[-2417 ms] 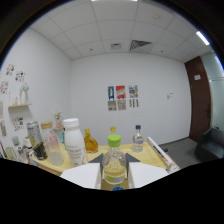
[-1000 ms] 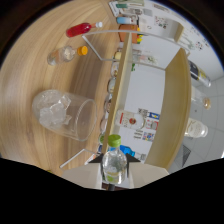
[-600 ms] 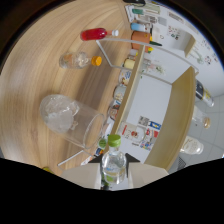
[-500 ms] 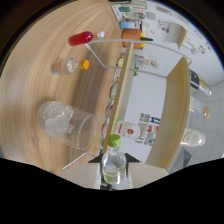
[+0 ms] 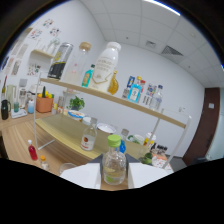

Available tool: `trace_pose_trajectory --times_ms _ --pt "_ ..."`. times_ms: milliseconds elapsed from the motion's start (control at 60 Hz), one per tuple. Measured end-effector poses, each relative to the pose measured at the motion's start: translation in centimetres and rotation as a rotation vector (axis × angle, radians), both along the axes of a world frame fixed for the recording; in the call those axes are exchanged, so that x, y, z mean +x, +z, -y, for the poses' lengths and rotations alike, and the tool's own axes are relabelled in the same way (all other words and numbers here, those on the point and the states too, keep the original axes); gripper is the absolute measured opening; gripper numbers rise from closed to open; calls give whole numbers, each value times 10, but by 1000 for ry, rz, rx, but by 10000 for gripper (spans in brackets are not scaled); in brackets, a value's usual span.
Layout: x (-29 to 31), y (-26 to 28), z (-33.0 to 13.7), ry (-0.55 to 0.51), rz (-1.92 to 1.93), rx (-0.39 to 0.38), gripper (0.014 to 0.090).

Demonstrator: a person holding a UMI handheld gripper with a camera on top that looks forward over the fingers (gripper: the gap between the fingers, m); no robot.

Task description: Make me a cup of Vodka Sunrise.

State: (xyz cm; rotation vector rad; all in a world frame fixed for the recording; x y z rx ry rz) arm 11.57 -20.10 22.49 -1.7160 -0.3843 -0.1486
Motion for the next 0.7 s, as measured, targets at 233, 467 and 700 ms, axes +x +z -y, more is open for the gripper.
trace_pose_trajectory --times_ms 233,467,700 --pt "32 -89 -9 -114 -274 -145 358" --pt "52 -165 -14 -187 -339 -269 358" --pt "44 -186 -15 -182 -340 -309 359"
